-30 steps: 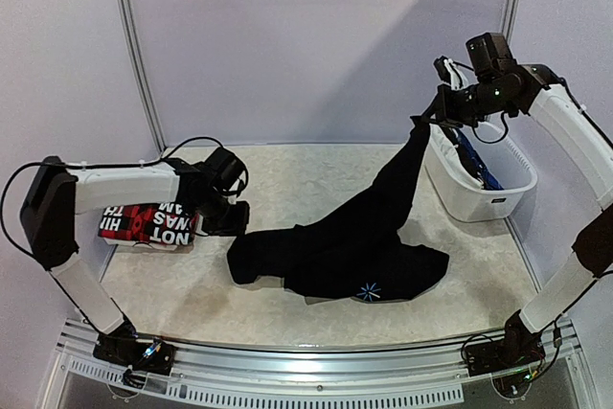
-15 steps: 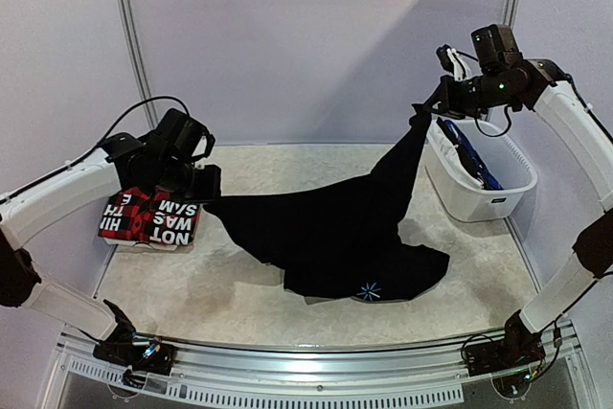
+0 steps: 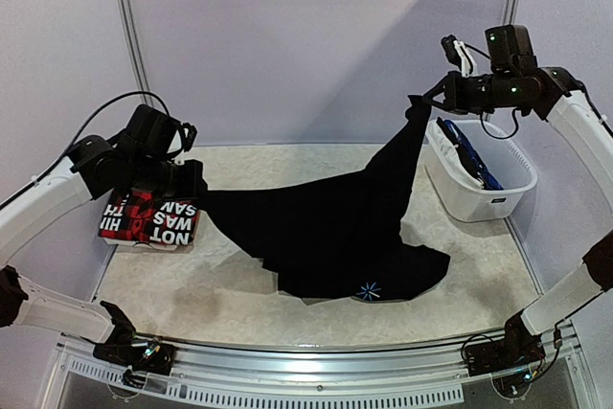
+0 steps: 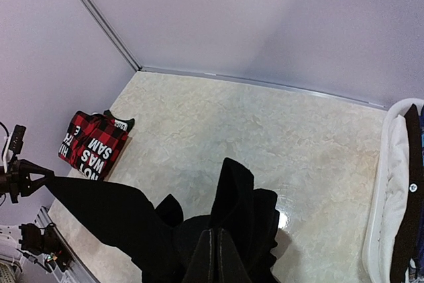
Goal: Fold and stack the mixed laundry pile
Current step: Flatten out the crumpled T-shirt at the center of the board.
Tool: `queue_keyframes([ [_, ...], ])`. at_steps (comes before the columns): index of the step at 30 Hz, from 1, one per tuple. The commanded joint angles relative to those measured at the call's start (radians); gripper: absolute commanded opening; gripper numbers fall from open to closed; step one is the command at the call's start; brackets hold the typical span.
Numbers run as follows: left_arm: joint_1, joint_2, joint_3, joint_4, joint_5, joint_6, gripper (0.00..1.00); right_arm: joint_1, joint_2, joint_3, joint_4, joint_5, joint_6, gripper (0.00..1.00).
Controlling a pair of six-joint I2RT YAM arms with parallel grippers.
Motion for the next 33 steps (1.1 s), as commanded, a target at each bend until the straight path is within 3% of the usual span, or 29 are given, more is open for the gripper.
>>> queue_keyframes([
  [1,0.011,-0.034,0.04,-0.053,-0.008,0.017,0.0,0.001,-0.054,-0.008,0.087,-0.016,-0.047,0.0],
  [16,0.011,-0.075,0.231,-0.122,-0.02,0.07,0.0,0.001,-0.131,0.07,0.127,0.018,-0.114,0.0],
  [33,0.011,-0.055,0.528,-0.184,0.02,0.14,0.0,0.0,-0.153,0.294,0.119,-0.012,-0.169,0.0],
])
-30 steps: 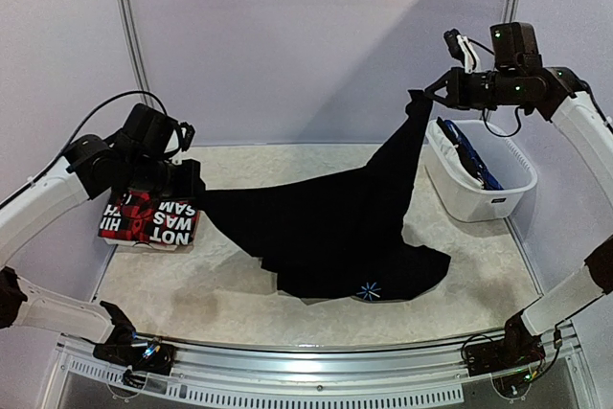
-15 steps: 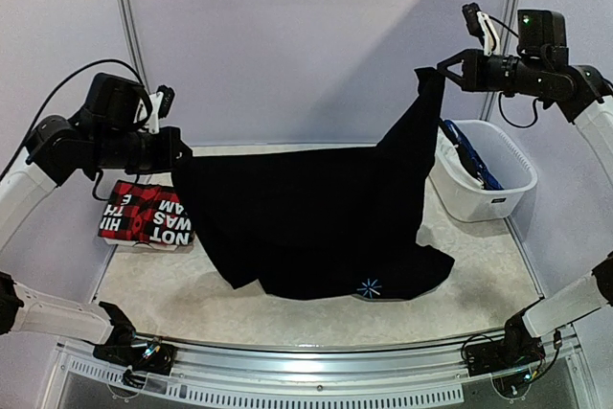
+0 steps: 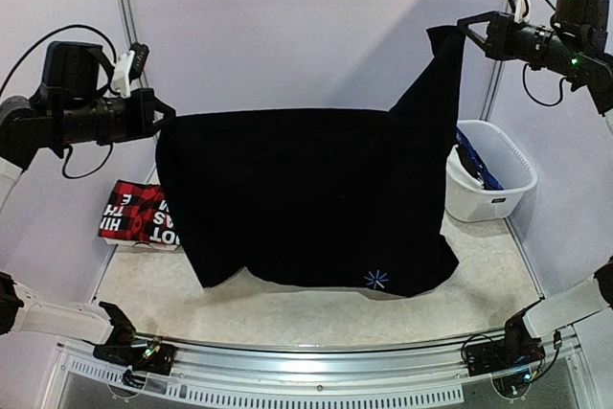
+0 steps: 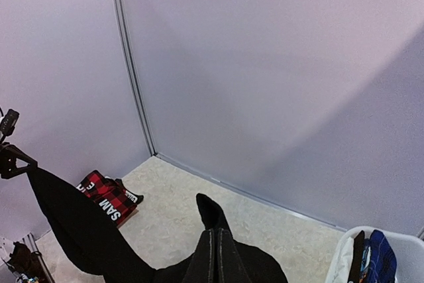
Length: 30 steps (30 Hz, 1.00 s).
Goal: Fold and stack the mixed laundry pile
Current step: Flatten out the crumpled T-shirt at the center of the board.
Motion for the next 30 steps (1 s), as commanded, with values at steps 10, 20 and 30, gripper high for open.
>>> queue_keyframes([
  [10,0.011,0.04,0.275,-0.031,0.119,0.098,0.0,0.0,-0.095,0.132,0.114,-0.039,-0.028,0.0],
  [20,0.011,0.102,0.496,0.017,0.338,0.101,0.0,0.001,-0.097,0.307,0.146,-0.042,-0.064,0.0],
  [30,0.011,0.157,0.685,0.168,0.428,0.106,0.0,0.001,-0.101,0.377,0.356,0.013,-0.143,0.0],
])
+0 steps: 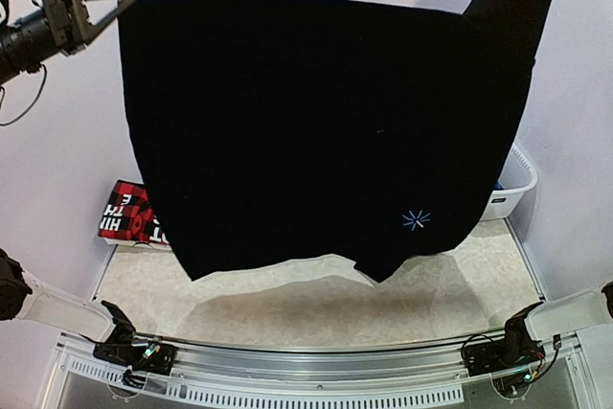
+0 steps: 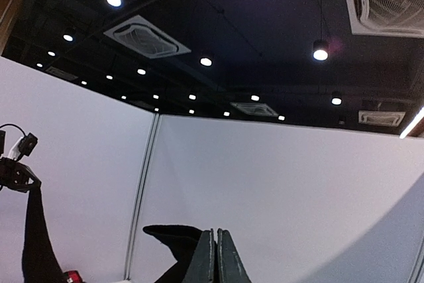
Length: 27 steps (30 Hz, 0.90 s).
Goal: Fold and stack the mixed laundry pile
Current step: Flatten out the crumpled T-shirt at the center of the board.
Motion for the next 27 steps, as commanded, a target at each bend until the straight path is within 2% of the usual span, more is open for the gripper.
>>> queue_keyframes([
  [1,0.011,0.051,0.104,0.126,0.052,0.017,0.0,-0.001,-0.003,0.016,0.178,0.034,-0.053,0.0],
  [6,0.011,0.106,0.177,0.195,-0.02,0.066,0.0,0.001,0.037,0.049,0.284,0.055,-0.106,0.0],
  [10,0.025,0.172,0.176,0.181,-0.276,0.12,0.0,0.001,0.134,0.057,0.336,0.151,-0.161,0.0],
  [12,0.077,0.231,0.179,0.165,-0.394,0.115,0.0,0.0,0.208,0.069,0.356,0.236,-0.187,0.0],
  [15,0.225,0.356,0.175,0.091,-0.395,0.012,0.0,0.0,0.393,0.113,0.311,0.311,-0.256,0.0],
  [17,0.299,0.427,0.109,0.05,-0.348,-0.056,0.0,0.0,0.52,0.104,0.249,0.356,-0.275,0.0],
  [19,0.32,0.473,-0.017,0.052,-0.354,-0.076,0.0,-0.001,0.615,0.037,0.204,0.396,-0.273,0.0],
  [20,0.324,0.488,-0.092,0.071,-0.364,-0.083,0.0,0.001,0.665,-0.024,0.215,0.431,-0.254,0.0],
  [21,0.335,0.544,-0.259,0.103,-0.396,-0.125,0.0,0.0,0.741,-0.15,0.284,0.479,-0.209,0.0],
  [23,0.344,0.602,-0.373,0.136,-0.403,-0.189,0.0,0.001,0.819,-0.166,0.31,0.481,-0.186,0.01],
  [24,0.349,0.634,-0.412,0.144,-0.398,-0.224,0.0,0.001,0.895,-0.148,0.316,0.491,-0.175,0.11],
  [25,0.352,0.664,-0.44,0.156,-0.393,-0.243,0.0,-0.002,0.947,-0.101,0.301,0.49,-0.164,0.31],
  [26,0.35,0.697,-0.461,0.166,-0.383,-0.258,0.05,-0.002,1.021,-0.023,0.236,0.484,-0.151,0.58],
  [27,0.351,0.724,-0.468,0.161,-0.378,-0.272,0.14,-0.003,1.109,0.045,0.21,0.478,-0.133,0.71],
])
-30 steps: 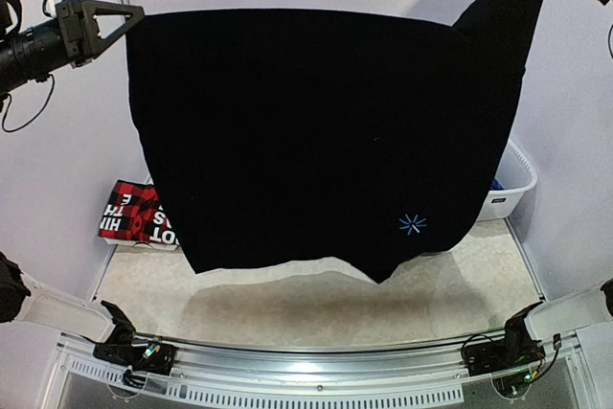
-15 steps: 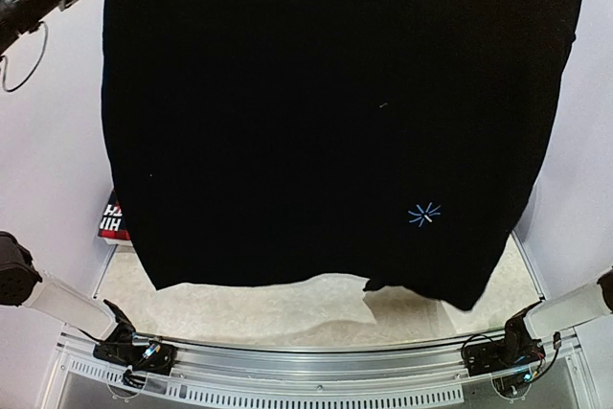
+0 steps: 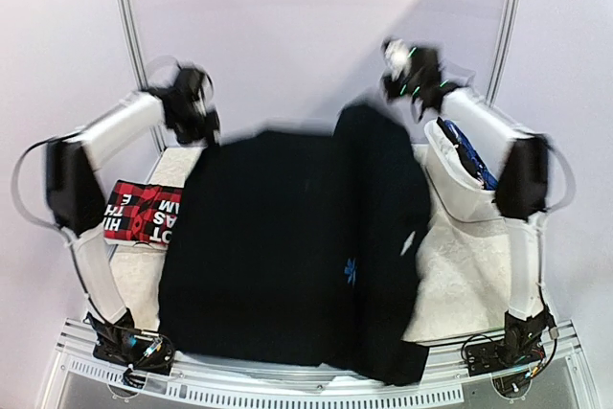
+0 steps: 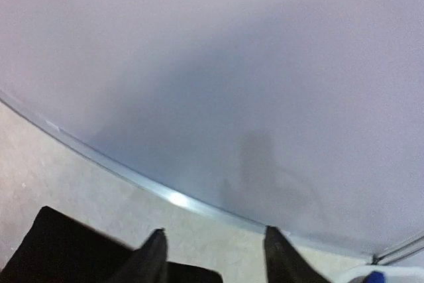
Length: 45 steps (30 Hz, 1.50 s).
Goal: Fold and stack the mixed laundry pile
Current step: Flatten out the crumpled T-shirt at the center of the board.
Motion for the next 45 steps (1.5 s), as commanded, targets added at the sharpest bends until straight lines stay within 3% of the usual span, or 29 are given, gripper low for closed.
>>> queue_keyframes([
  [1,0.011,0.075,-0.057,-0.004,-0.006,-0.117,0.23,-0.005,0.174,0.166,-0.047,0.049,0.083,0.8],
  [4,0.008,0.109,-0.045,-0.008,0.012,-0.114,0.44,-0.004,0.185,0.15,-0.085,0.045,0.155,0.93],
  [10,-0.006,0.08,-0.027,-0.061,-0.03,-0.091,0.7,-0.003,0.027,-0.079,-0.09,0.016,0.179,0.94],
  [17,-0.034,-0.007,-0.095,-0.105,-0.027,-0.055,0.72,0.011,-0.266,-0.426,-0.181,-0.179,0.32,0.89],
  [24,-0.1,-0.156,-0.275,-0.146,-0.027,-0.019,0.71,0.127,-0.413,-0.679,-0.292,-0.32,0.437,0.78],
  [31,-0.14,-0.272,-0.471,-0.147,-0.024,-0.033,0.7,0.208,-0.404,-0.811,-0.319,-0.383,0.533,0.63],
  [38,-0.163,-0.349,-0.596,-0.129,-0.01,-0.062,0.69,0.22,-0.304,-0.81,-0.391,-0.406,0.576,0.5],
  [45,-0.181,-0.364,-0.65,-0.125,-0.001,-0.057,0.68,0.22,-0.219,-0.78,-0.427,-0.427,0.605,0.43],
])
